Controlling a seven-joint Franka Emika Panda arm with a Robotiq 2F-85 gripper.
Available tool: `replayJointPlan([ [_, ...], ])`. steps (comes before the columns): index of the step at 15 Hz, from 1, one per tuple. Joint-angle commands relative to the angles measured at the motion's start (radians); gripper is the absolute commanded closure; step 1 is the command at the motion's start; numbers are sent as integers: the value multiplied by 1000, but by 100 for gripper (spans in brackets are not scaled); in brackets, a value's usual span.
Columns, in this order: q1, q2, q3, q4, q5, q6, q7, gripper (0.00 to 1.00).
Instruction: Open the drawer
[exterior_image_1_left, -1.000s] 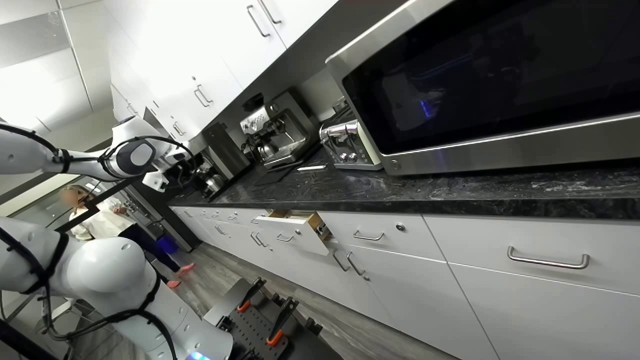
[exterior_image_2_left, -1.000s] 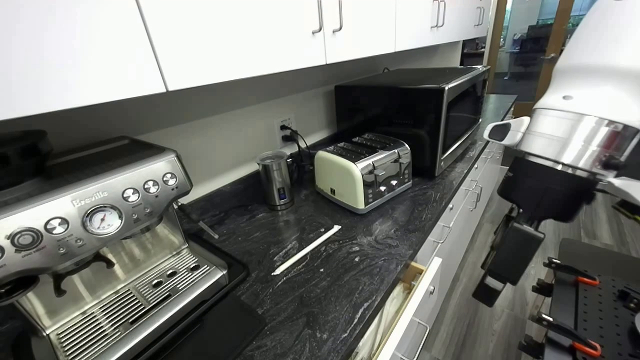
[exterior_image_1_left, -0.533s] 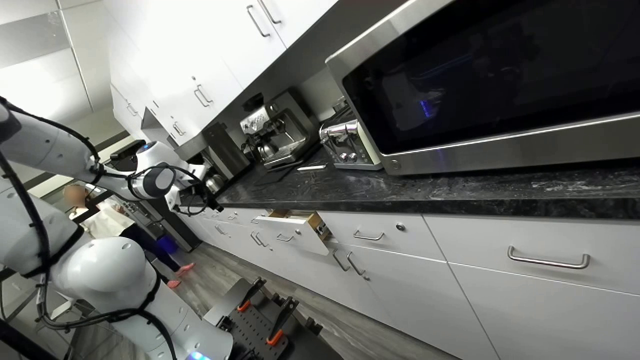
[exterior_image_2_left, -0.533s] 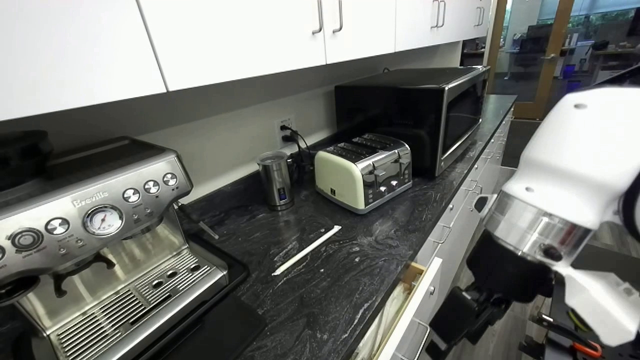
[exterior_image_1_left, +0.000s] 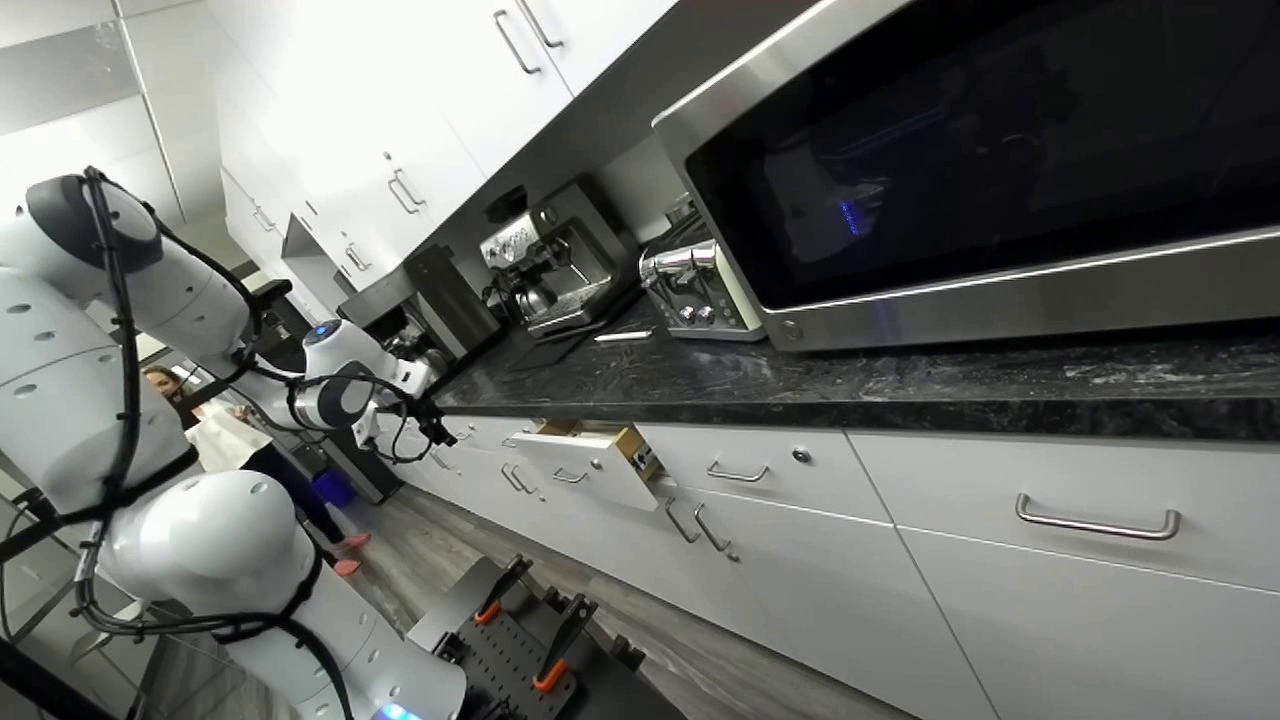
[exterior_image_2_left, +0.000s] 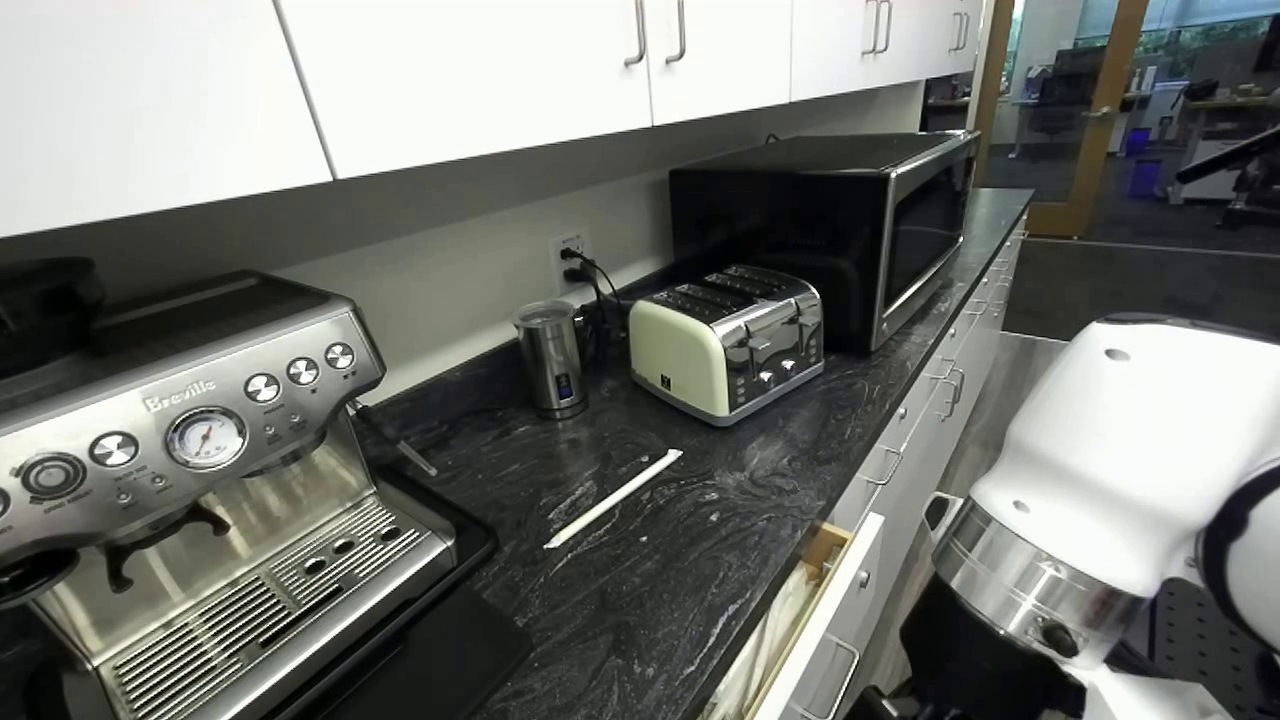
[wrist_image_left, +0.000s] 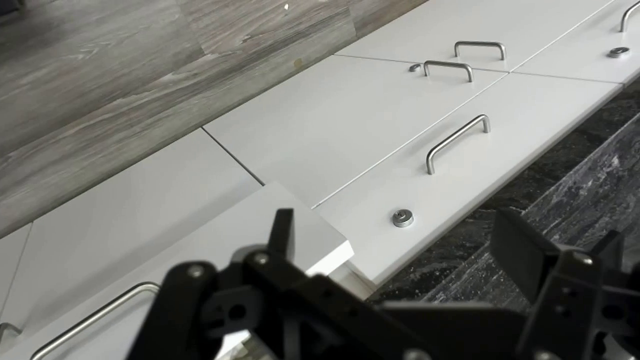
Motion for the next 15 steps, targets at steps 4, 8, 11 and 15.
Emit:
replayJointPlan([
  [4,-42,142,119,58,225,204,38,0],
  [8,-70,167,166,90,149,297,240,0],
  [11,-82,229,172,144,2,317,444,0],
  [15,-72,210,166,112,39,311,354,0],
])
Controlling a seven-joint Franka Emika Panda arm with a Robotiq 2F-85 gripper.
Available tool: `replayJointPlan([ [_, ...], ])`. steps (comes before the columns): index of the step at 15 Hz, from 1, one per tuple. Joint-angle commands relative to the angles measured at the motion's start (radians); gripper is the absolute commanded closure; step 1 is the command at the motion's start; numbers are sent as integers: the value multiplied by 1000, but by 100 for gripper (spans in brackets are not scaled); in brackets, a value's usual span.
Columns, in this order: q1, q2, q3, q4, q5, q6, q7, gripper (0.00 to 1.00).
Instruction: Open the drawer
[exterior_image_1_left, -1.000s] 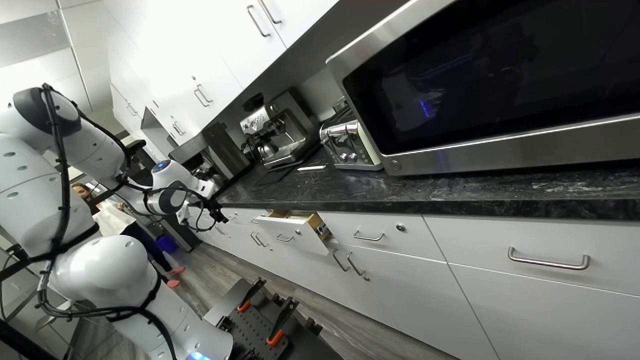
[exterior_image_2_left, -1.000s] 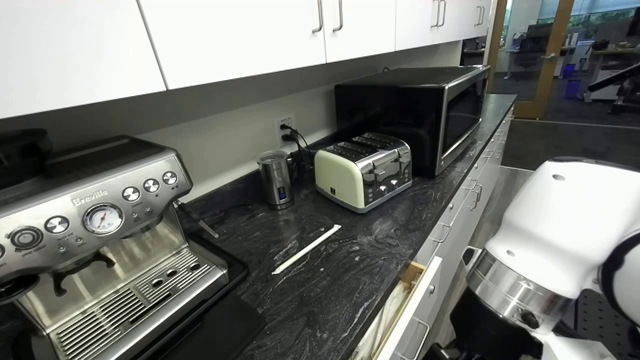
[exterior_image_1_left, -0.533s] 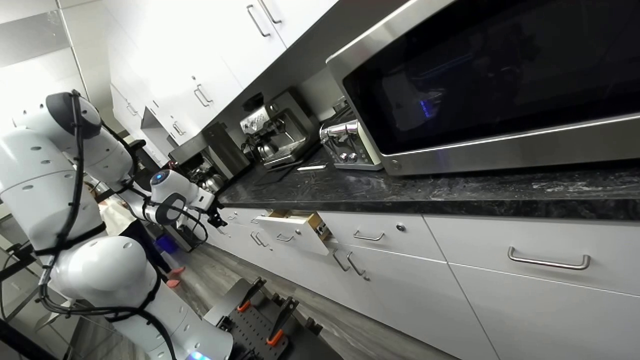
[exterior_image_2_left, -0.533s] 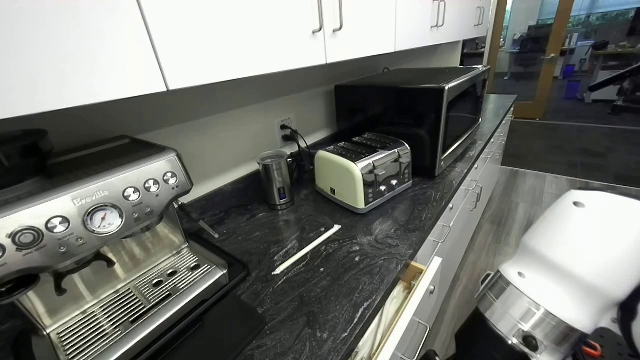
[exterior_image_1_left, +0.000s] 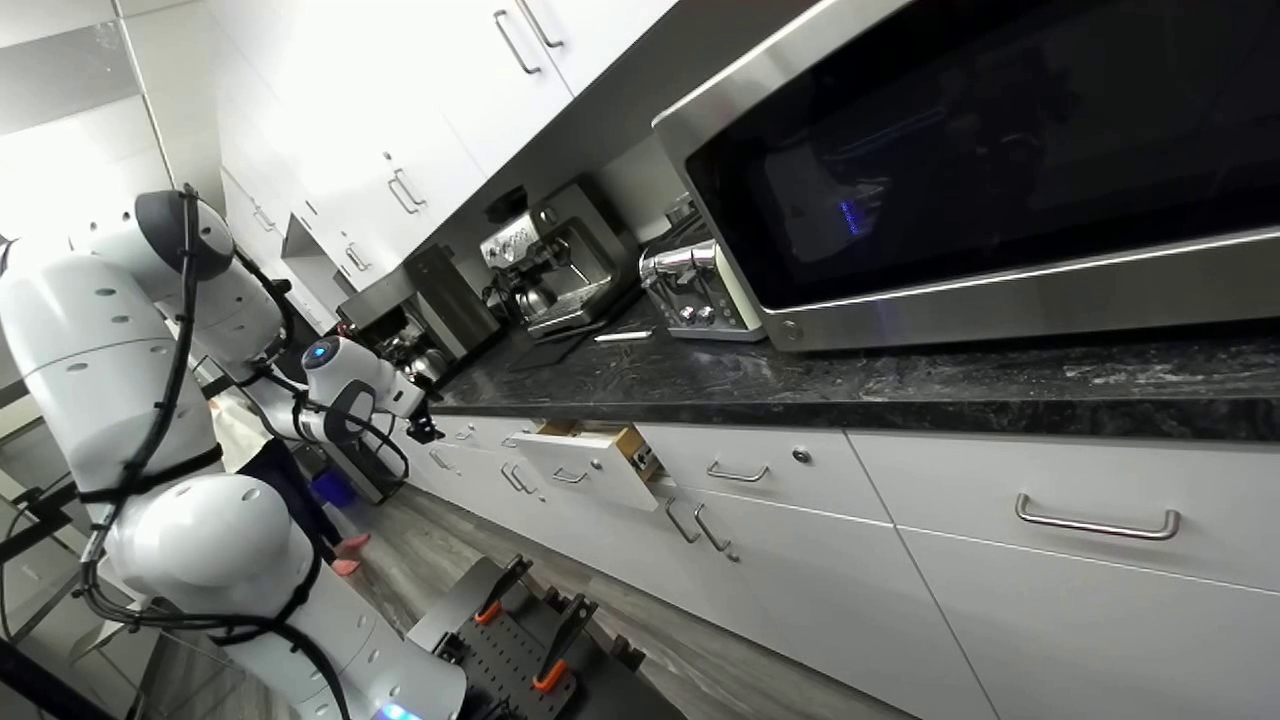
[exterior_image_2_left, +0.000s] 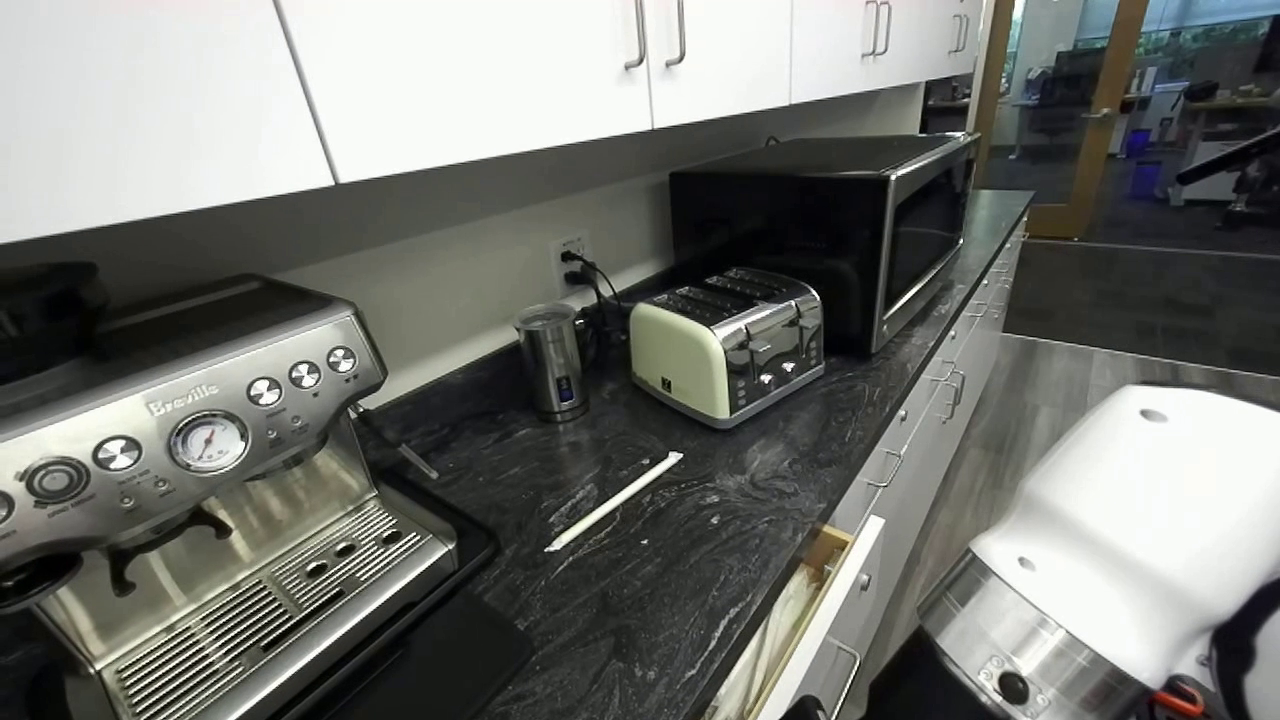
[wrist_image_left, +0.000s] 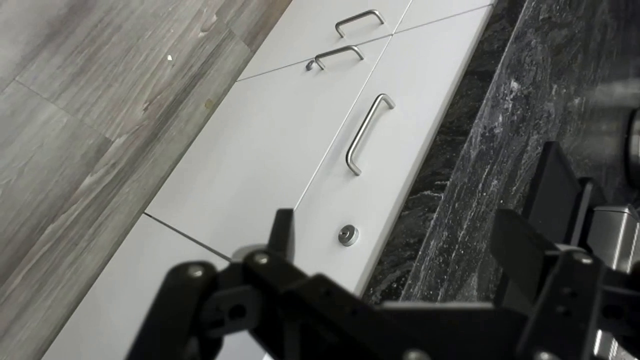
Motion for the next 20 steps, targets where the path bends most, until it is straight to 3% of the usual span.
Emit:
replayJointPlan([
  [1,0,0,0,-2,0,0,0,0],
  [2,0,0,0,-3,0,0,0,0],
  [3,85,-62,-115,-32,35,-76,-103,0],
  [4,111,-85,-158,-32,38,-142,-146,0],
  [6,251,-132,-333,-50,38,-251,-210,0],
  [8,381,-150,-505,-87,-82,-326,-181,0],
  [11,602,-165,-760,-114,-372,-360,-80,0],
  [12,487,-113,-643,-74,-267,-331,-130,0],
  [13,547,-117,-706,-83,-328,-331,-100,0],
  [15,589,-123,-741,-92,-351,-331,-96,0],
  [17,734,-104,-964,-92,-582,-370,-61,0],
  [20,944,-64,-1185,-22,-836,-485,42,0],
])
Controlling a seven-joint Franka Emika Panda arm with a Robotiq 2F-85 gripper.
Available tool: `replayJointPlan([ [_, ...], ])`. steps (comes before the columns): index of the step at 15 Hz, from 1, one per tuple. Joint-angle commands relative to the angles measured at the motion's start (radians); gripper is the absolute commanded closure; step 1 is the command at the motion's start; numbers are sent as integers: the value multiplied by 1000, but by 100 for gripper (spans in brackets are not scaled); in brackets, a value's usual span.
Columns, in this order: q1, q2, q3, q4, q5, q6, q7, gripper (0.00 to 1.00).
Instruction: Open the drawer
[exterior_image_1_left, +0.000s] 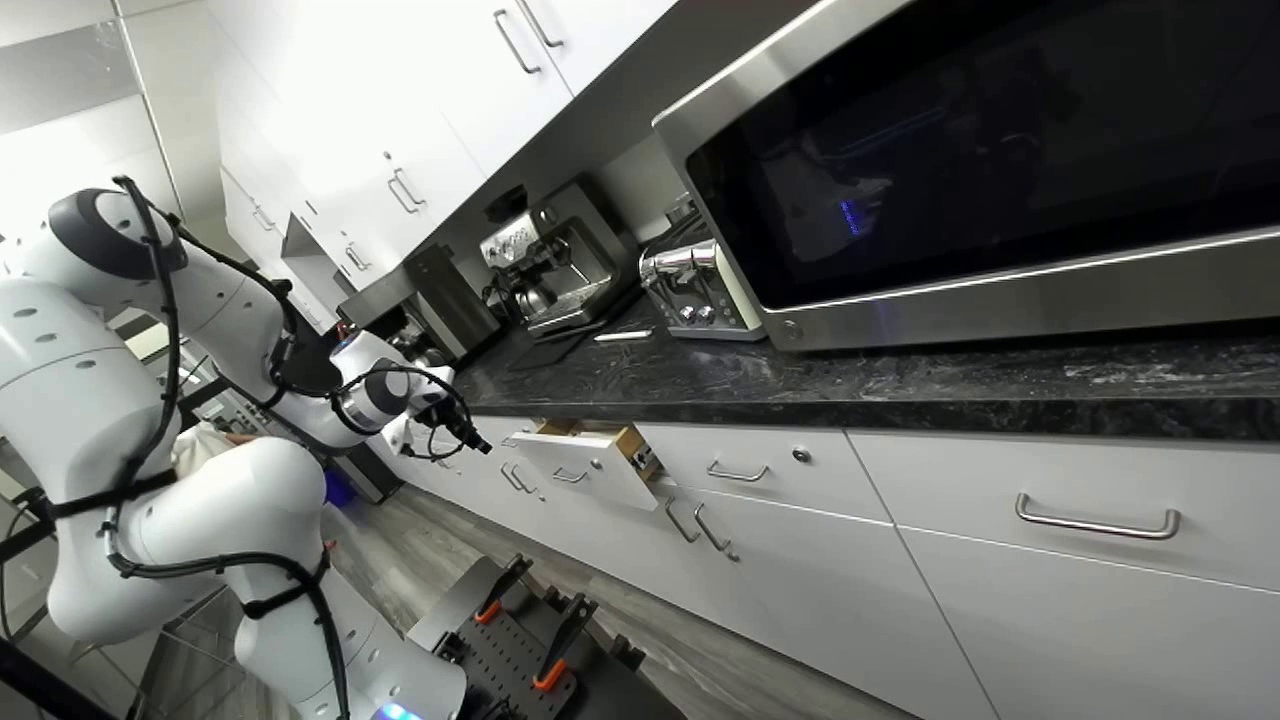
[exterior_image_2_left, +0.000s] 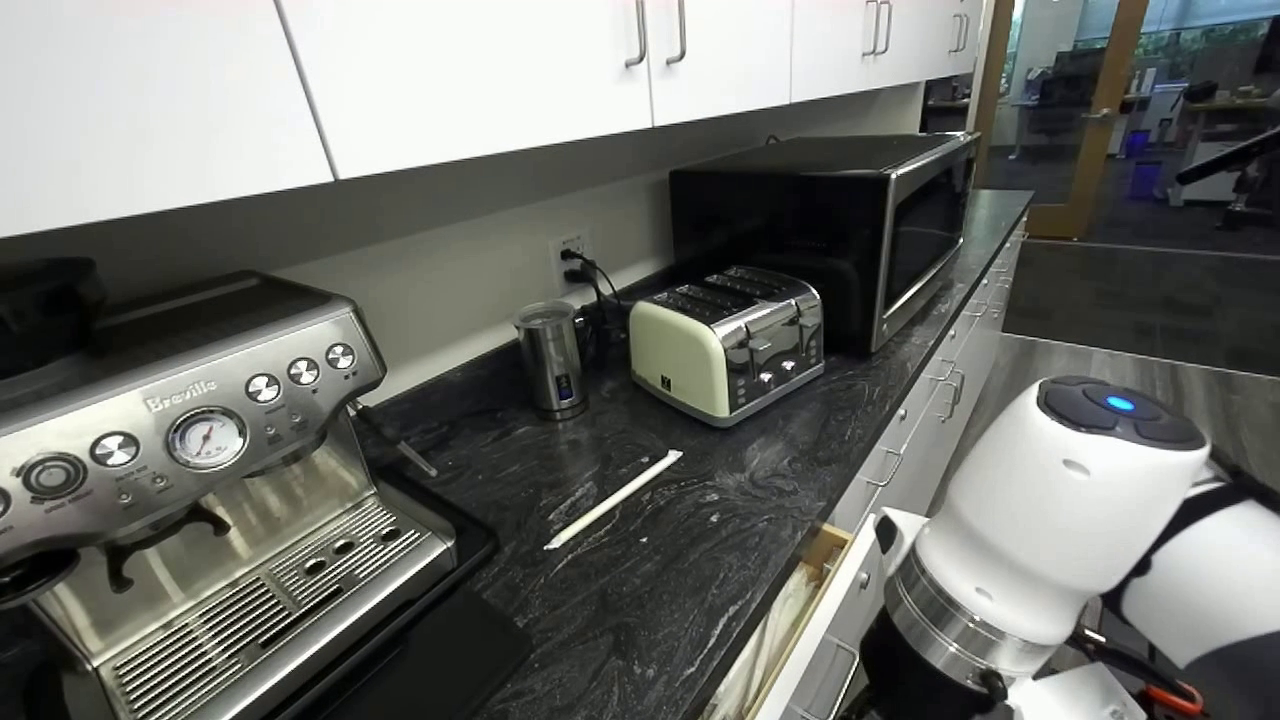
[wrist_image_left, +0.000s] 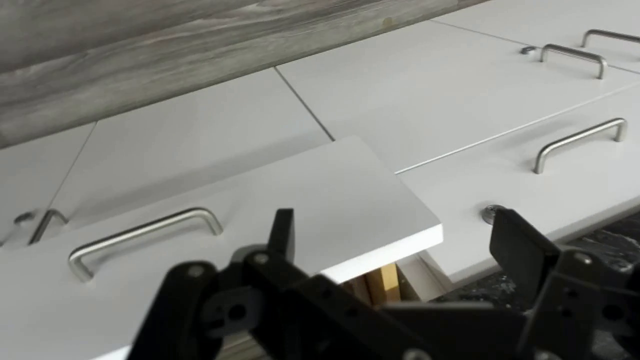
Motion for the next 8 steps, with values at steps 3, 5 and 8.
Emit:
replayJointPlan([
  [3,388,46,-290,120,-429,-269,277,0],
  [5,496,-3,-308,115,-583,-401,386,0],
  [8,353,9,-137,131,-635,-412,443,0],
])
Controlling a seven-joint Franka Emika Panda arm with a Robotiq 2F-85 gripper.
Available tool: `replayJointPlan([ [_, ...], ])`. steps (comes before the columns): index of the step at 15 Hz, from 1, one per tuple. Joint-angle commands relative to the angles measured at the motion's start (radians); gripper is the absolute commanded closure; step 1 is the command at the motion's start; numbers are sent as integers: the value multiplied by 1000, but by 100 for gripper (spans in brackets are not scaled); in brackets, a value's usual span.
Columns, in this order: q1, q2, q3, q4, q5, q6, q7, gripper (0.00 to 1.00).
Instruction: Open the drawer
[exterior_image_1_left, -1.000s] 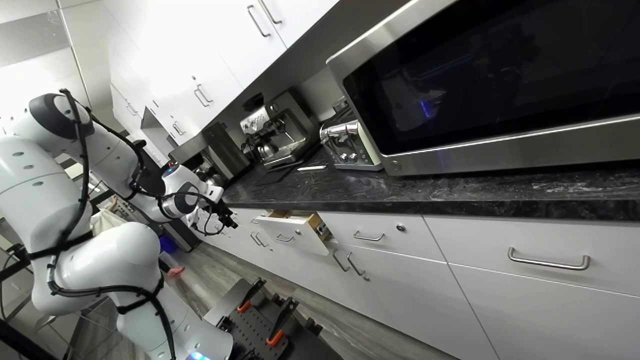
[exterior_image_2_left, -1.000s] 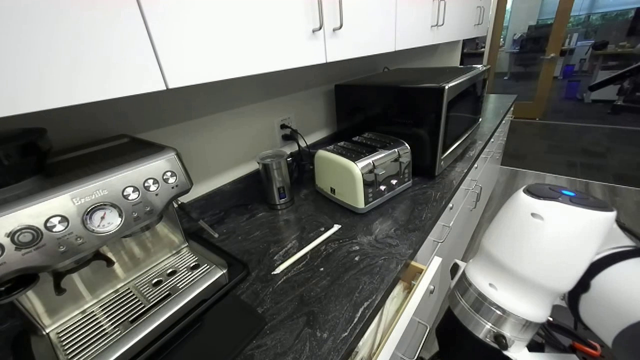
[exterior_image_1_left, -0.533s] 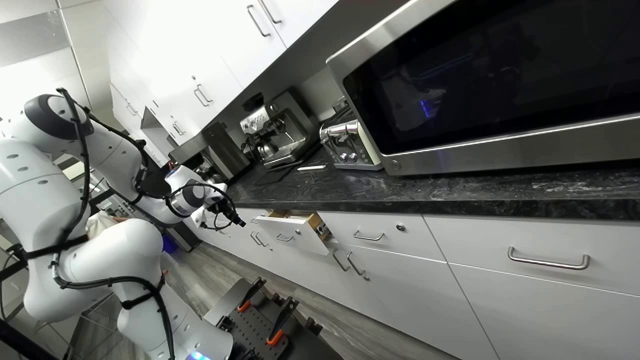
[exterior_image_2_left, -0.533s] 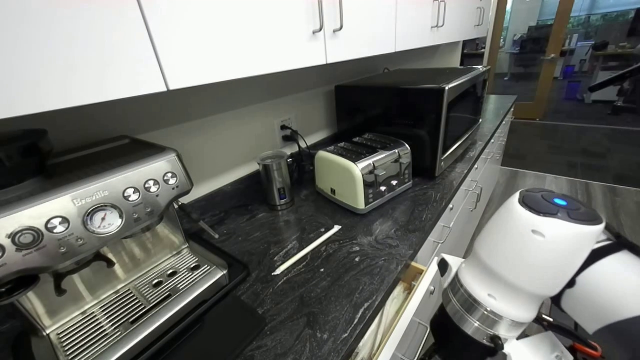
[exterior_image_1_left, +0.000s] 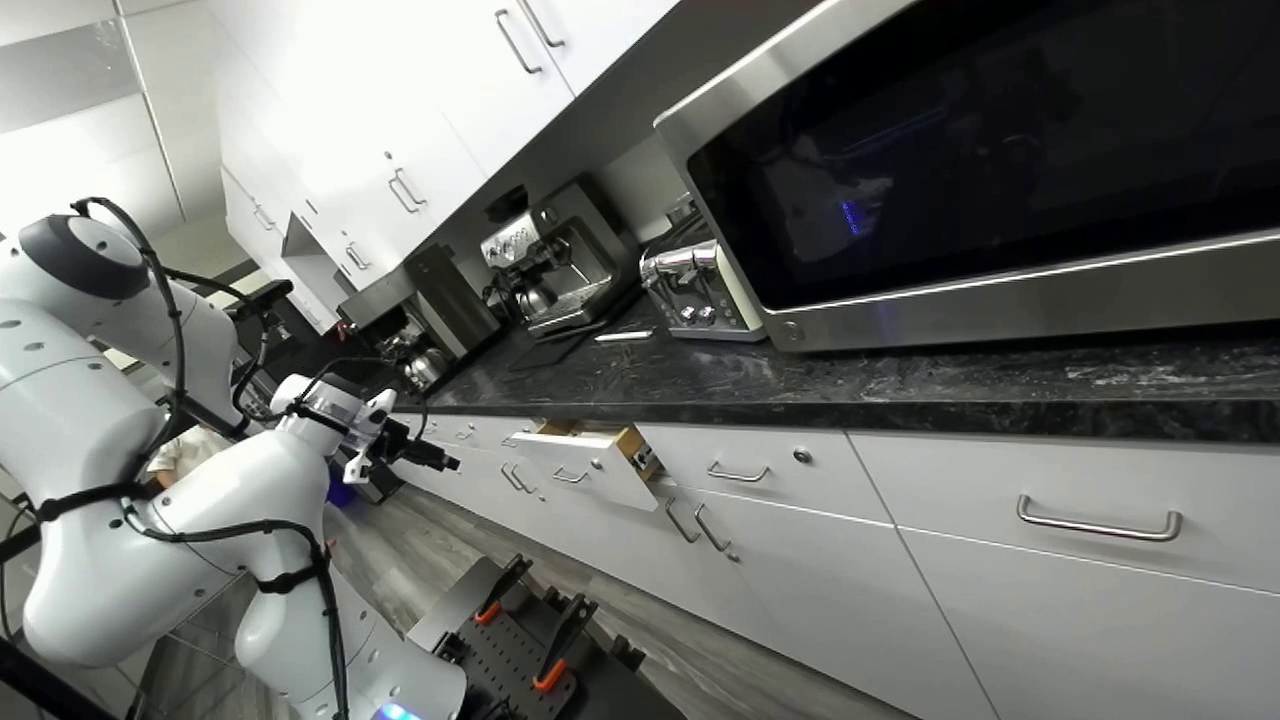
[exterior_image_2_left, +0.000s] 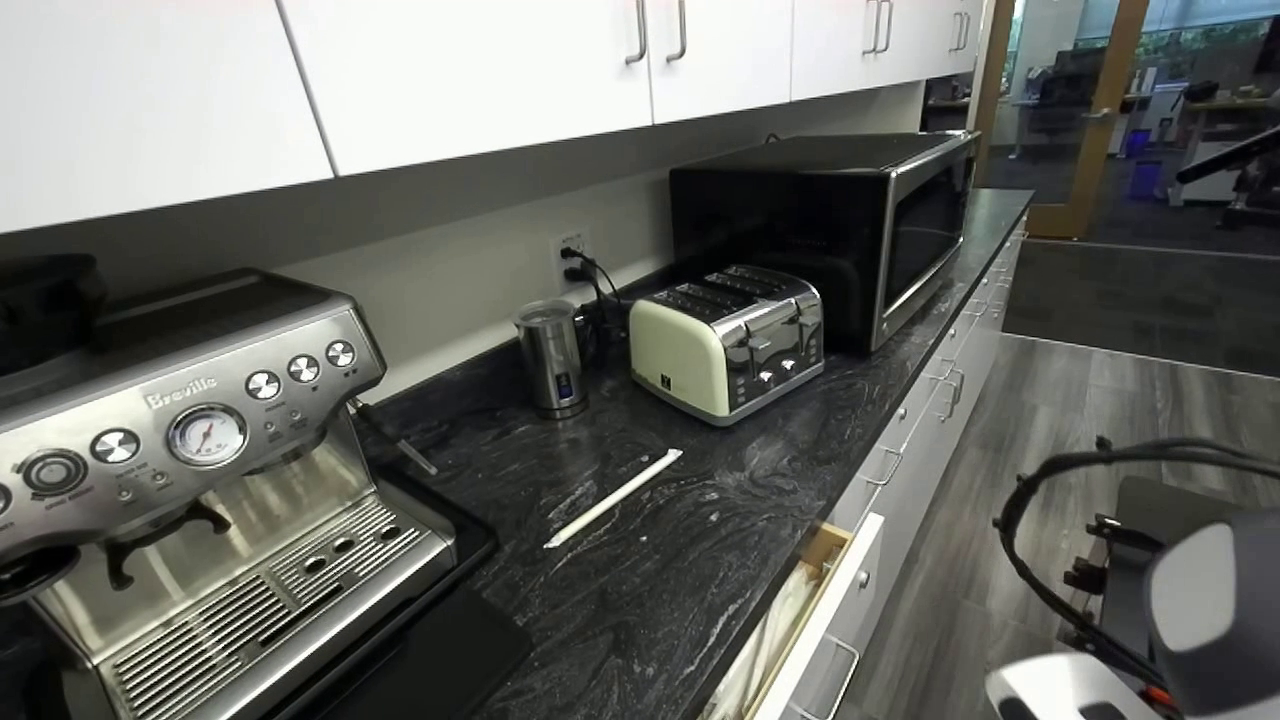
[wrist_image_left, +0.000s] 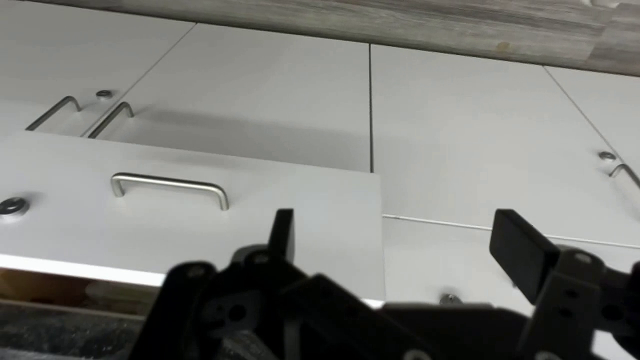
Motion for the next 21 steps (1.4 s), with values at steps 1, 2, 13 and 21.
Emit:
replayJointPlan([
  [1,-148,-10,155,8,-47,-16,36,0],
  [2,-179,-8,176,8,-48,-15,35,0],
  [13,-283,354,469,379,-289,-680,111,0],
  [21,-313,467,520,470,-349,-862,88,0],
])
